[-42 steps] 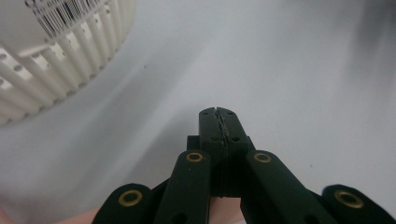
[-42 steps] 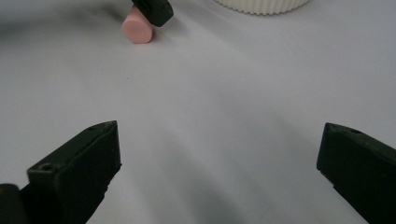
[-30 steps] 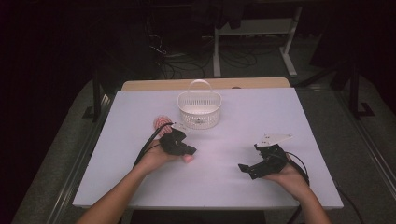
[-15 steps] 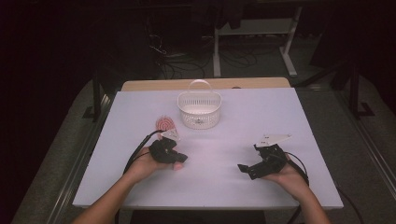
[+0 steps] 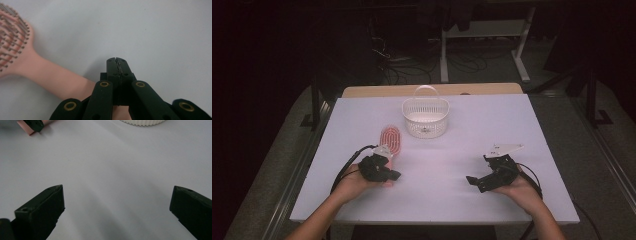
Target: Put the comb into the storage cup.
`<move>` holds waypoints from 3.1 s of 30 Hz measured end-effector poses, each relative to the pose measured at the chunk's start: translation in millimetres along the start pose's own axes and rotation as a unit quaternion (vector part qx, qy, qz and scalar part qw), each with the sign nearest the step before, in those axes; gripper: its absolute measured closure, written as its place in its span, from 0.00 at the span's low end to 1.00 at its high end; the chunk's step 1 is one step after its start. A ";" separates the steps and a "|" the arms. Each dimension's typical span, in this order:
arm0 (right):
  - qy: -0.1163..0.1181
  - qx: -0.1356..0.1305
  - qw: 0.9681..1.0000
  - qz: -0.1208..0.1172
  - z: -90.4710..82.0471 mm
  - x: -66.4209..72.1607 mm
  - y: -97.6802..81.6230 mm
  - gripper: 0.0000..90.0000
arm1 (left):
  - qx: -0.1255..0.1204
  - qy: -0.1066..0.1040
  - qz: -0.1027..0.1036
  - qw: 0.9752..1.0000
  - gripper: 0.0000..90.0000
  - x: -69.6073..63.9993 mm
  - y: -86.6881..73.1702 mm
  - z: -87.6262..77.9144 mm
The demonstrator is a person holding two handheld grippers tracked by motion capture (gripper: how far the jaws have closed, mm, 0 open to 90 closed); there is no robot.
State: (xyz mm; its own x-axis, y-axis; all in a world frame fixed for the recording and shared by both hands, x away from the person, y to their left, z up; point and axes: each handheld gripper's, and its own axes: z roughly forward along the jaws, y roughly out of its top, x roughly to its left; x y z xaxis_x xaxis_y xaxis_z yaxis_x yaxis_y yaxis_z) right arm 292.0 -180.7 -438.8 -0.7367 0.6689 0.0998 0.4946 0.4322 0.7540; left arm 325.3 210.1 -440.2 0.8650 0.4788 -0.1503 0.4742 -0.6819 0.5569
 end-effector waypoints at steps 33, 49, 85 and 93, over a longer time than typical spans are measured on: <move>-0.001 0.003 1.000 -0.001 2.1 0.5 0.6 0.00 | 0.003 0.079 -0.072 0.994 1.00 37.7 -60.6 -50.3; -0.002 0.003 1.000 -0.001 2.3 0.6 0.6 0.00 | -0.044 0.066 -0.085 0.993 1.00 40.8 -58.8 -61.5; -0.001 -0.004 1.000 -0.008 1.9 0.2 -0.5 0.00 | -0.172 0.030 0.006 0.985 0.00 14.2 -13.2 -50.5; -0.001 -0.003 1.000 -0.009 2.1 0.6 -0.9 0.00 | -0.171 0.034 0.005 0.985 0.00 15.0 -13.7 -51.2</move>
State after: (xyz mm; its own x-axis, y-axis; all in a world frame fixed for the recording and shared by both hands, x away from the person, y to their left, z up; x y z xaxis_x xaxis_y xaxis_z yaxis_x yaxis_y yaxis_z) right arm 292.1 -179.4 -440.8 -0.7450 0.6616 0.0850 0.4780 0.4406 0.7598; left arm 323.3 254.9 -408.2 0.8513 0.5159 -0.0953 0.3724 -0.4663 0.8024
